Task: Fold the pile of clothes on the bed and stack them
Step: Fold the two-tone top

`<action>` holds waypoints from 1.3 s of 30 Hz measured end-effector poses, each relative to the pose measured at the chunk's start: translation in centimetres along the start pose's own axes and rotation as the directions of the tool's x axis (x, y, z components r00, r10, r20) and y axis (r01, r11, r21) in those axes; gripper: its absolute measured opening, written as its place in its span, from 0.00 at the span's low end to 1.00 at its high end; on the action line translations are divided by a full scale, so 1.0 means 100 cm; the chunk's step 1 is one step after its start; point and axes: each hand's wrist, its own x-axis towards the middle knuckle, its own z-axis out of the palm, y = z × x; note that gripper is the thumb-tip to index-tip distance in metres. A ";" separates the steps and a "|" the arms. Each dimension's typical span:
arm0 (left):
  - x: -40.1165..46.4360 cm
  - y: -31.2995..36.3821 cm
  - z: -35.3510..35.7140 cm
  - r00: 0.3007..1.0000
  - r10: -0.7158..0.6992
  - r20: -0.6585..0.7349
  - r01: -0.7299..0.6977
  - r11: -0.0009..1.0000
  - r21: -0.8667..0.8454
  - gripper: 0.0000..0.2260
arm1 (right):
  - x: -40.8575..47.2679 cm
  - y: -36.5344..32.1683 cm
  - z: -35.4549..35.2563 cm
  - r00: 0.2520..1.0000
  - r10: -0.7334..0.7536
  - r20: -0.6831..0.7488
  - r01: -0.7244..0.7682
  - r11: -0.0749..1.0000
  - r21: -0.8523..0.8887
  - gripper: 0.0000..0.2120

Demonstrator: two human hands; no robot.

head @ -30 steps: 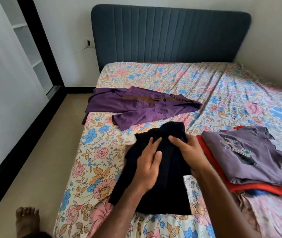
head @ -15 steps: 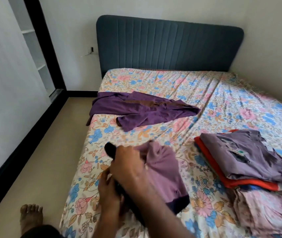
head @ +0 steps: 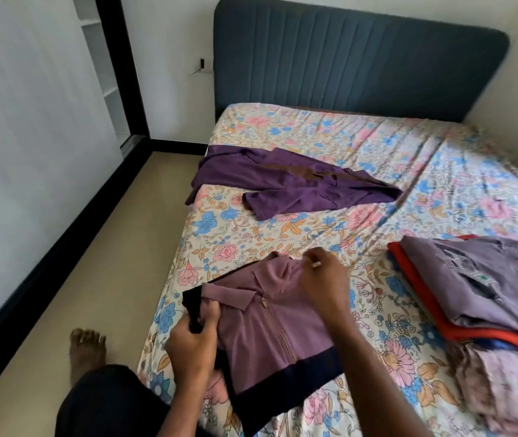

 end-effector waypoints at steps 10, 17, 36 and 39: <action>0.002 -0.007 -0.009 0.992 0.077 0.104 -0.081 0.996 0.031 0.30 | 0.036 0.050 0.022 0.872 0.230 0.432 -0.164 0.969 -0.185 0.32; 0.002 -0.015 -0.009 0.974 0.177 0.142 -0.185 0.982 0.046 0.21 | 0.043 0.022 0.019 0.834 -0.355 0.423 0.483 0.840 -0.246 0.31; 0.013 -0.029 -0.002 0.971 0.207 0.121 -0.219 0.972 0.090 0.16 | 0.040 0.080 0.011 0.566 -0.713 0.414 0.824 0.499 -0.268 0.11; 0.013 -0.028 -0.003 0.972 0.203 0.117 -0.212 0.974 0.074 0.15 | 0.039 0.091 0.002 0.688 -0.589 0.423 0.707 0.677 -0.207 0.11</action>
